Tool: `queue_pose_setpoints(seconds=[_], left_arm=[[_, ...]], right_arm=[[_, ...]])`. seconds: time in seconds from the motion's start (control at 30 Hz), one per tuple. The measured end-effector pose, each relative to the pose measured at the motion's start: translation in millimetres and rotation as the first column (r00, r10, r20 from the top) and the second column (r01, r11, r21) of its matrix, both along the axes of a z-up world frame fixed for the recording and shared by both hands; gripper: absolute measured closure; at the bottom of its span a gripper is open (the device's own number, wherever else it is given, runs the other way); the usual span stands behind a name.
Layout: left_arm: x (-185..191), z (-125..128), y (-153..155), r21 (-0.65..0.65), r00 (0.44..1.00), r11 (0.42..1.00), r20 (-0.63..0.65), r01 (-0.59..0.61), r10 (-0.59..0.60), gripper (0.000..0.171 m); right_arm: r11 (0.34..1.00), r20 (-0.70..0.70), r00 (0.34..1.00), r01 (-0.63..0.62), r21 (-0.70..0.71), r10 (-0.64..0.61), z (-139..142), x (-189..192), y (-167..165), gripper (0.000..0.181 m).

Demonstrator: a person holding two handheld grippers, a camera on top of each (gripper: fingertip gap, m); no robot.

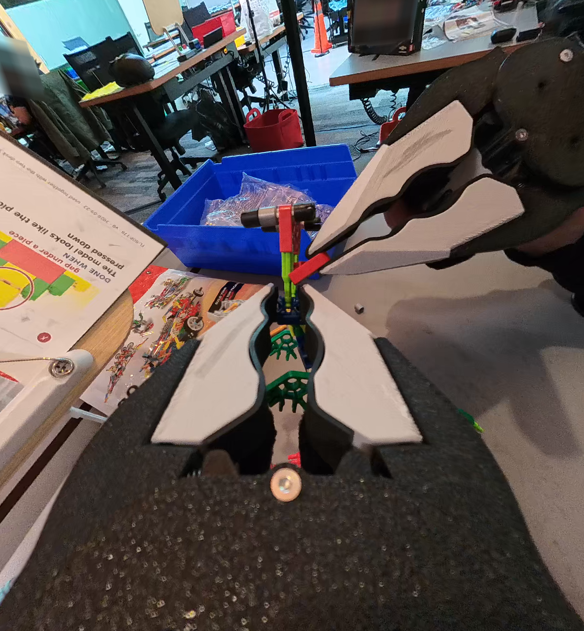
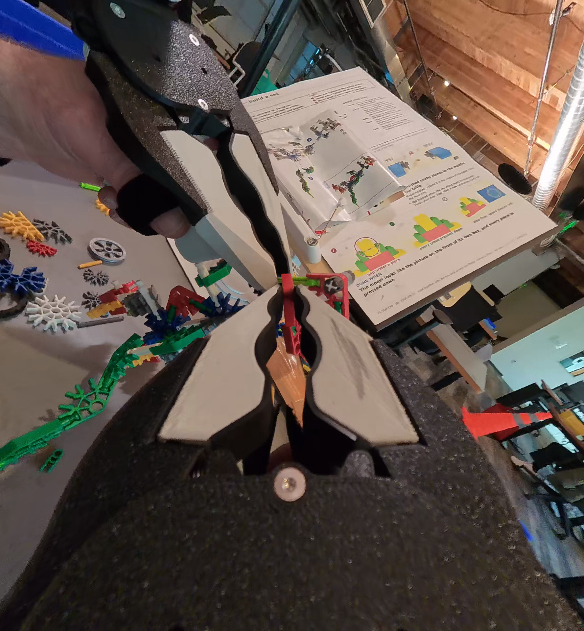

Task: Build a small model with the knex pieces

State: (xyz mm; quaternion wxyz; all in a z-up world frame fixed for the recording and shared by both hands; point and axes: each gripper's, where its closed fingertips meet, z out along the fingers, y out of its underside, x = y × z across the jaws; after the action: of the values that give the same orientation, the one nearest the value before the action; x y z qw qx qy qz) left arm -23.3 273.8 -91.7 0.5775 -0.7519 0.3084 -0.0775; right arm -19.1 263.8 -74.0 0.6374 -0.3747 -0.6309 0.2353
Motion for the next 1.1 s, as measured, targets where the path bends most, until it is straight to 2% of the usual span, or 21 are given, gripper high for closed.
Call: queue_pose_setpoints(seconds=[0.13, 0.27, 0.37, 0.5, 0.57, 0.77, 0.9, 1.03, 1.1], left_arm=[[0, 1, -1, -0.021, 0.999, 1.000, 0.042, -0.001, 0.002, 0.163], [-2, 2, 1, -0.021, 0.998, 1.000, 0.056, -0.007, 0.008, 0.163], [-3, -1, 2, 0.007, 0.999, 0.999, -0.034, -0.032, 0.032, 0.163], [0, 4, 2, 0.026, 0.998, 1.000, -0.056, -0.010, 0.011, 0.164], [2, 3, 4, 0.049, 0.992, 0.999, -0.123, -0.017, 0.023, 0.167], [1, 7, 6, 0.067, 0.989, 0.997, -0.147, -0.026, 0.035, 0.166], [0, 6, 4, 0.060, 0.992, 0.998, -0.121, -0.024, 0.031, 0.166], [-3, 10, 2, 0.046, 1.000, 0.999, -0.023, -0.020, 0.021, 0.166], [1, 14, -1, 0.049, 1.000, 0.999, -0.007, -0.002, 0.003, 0.166]], right_arm=[[0.999, -0.043, 0.999, 0.005, -0.054, -0.007, 5, 1, 4, 0.178], [0.999, -0.041, 0.998, 0.050, -0.003, -0.050, 5, -2, 4, 0.178], [0.993, -0.018, 0.996, 0.094, 0.077, -0.092, 2, -5, 4, 0.178], [0.984, -0.027, 0.991, 0.131, 0.120, -0.129, 5, -4, 5, 0.179], [0.975, -0.022, 0.987, 0.158, 0.156, -0.157, 4, -5, 6, 0.179], [0.959, -0.039, 0.980, 0.199, 0.201, -0.195, 7, -5, 7, 0.179], [0.957, -0.036, 0.983, 0.183, 0.227, -0.179, 7, -5, 4, 0.178], [0.988, -0.065, 0.993, 0.103, 0.115, -0.096, 14, 1, 0, 0.178], [0.983, -0.070, 0.991, 0.122, 0.138, -0.114, 16, 1, 0, 0.178]])
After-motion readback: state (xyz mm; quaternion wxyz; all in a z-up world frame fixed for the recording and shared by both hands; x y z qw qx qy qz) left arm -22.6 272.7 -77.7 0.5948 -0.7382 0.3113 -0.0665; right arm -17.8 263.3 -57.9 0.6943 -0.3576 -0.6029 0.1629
